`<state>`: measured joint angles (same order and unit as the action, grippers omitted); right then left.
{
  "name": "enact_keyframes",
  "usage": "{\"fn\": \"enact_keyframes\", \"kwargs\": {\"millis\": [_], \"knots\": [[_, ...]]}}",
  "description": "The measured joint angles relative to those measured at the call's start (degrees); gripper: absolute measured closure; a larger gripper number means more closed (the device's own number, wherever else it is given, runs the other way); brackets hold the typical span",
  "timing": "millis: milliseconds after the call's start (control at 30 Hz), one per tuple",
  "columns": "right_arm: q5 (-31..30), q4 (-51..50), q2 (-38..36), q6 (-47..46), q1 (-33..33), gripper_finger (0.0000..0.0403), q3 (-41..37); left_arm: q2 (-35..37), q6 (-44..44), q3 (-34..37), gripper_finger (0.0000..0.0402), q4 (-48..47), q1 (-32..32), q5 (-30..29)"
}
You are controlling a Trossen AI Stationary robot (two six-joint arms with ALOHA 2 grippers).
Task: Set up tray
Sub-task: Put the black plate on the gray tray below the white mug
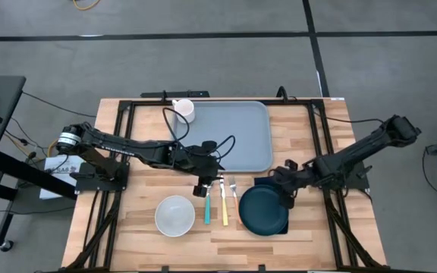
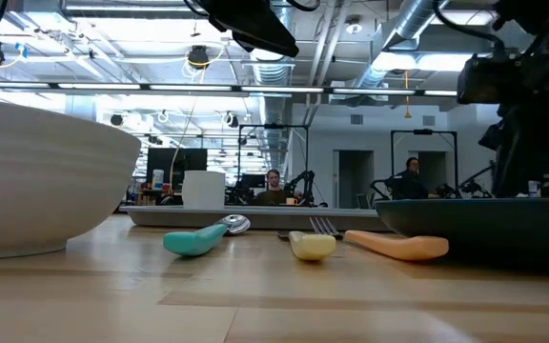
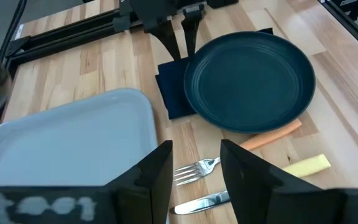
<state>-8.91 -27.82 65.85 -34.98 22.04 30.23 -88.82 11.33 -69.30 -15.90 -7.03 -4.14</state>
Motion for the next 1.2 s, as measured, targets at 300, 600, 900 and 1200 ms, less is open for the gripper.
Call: {"fn": "enact_keyframes", "kwargs": {"millis": [300, 600, 900, 1200], "knots": [[0.0, -3.2, 7.8, -0.2, 0.0, 0.0316, 5.3, 0.0, 0.0, 0.0, 0.0278, 0.0, 0.0, 0.2], [0.2, -3.6, 12.2, -0.1, 0.0, 0.0316, 5.5, 0.0, 0.0, 0.0, 0.0278, -0.1, 0.0, 0.4], [1.8, -5.0, 11.5, 0.5, 0.0, 0.0326, 5.5, 0.0, 0.0, 0.0, 0.0278, -0.1, 0.0, 0.7], [5.4, -4.5, 11.2, 2.4, -0.1, 0.0392, 5.5, 0.0, 0.0, 0.0, 0.0278, -0.1, 0.0, 0.7]]}}
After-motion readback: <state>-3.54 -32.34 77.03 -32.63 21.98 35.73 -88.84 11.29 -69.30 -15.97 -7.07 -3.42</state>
